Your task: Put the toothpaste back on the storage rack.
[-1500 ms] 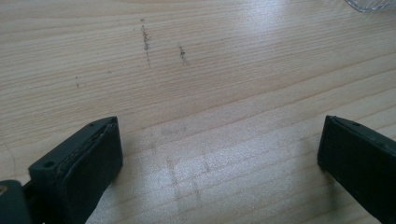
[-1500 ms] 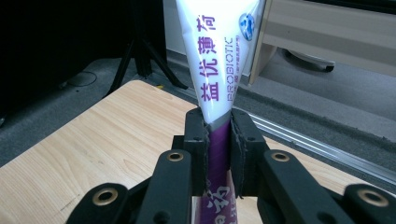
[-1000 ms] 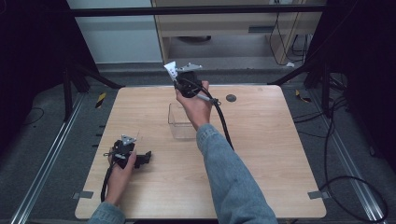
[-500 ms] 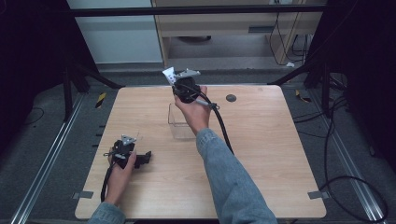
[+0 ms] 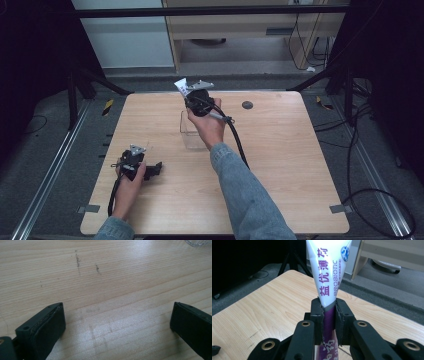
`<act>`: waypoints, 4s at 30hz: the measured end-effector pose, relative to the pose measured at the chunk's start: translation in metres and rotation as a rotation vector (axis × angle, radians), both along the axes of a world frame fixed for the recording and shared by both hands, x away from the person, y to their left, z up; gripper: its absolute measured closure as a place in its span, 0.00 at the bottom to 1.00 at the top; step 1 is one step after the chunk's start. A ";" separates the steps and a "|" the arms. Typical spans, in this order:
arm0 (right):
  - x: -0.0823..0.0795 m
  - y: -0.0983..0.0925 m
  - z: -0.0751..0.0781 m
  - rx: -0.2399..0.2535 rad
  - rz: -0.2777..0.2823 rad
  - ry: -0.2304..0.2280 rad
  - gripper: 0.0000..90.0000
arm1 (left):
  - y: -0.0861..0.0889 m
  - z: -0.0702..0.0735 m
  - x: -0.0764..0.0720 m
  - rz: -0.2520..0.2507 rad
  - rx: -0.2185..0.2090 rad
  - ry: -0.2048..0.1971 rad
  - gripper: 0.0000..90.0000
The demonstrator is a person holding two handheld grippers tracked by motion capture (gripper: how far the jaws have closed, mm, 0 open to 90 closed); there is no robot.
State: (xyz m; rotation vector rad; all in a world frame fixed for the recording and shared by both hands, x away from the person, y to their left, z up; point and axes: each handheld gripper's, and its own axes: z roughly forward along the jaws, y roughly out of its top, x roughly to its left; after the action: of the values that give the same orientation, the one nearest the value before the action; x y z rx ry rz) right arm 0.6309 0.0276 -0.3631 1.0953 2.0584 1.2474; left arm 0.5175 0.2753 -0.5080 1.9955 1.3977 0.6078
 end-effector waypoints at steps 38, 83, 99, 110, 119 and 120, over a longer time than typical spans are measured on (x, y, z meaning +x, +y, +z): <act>-0.007 0.002 -0.018 -0.010 0.016 0.030 0.87 | 0.000 0.000 0.000 -0.001 -0.001 0.001 0.00; -0.018 0.011 -0.039 -0.037 0.023 0.042 0.88 | 0.000 0.000 0.000 -0.004 0.001 0.002 0.00; -0.019 0.011 -0.044 -0.039 0.025 0.050 0.88 | 0.000 0.000 0.000 -0.004 0.000 0.001 0.00; -0.018 0.011 -0.044 -0.038 0.021 0.049 0.88 | 0.000 0.000 0.000 -0.004 0.001 0.002 0.00; -0.018 0.012 -0.044 -0.038 0.021 0.049 0.88 | 0.000 0.000 0.000 -0.004 0.001 0.002 0.00; -0.018 0.012 -0.044 -0.038 0.021 0.049 0.88 | 0.000 0.000 0.000 -0.004 0.001 0.002 0.00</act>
State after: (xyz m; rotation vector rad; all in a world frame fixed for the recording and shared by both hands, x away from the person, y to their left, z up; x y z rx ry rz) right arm 0.6132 0.0396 -0.4074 1.1004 2.1267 1.1970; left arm 0.5178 0.2753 -0.5079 2.0000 1.3944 0.6049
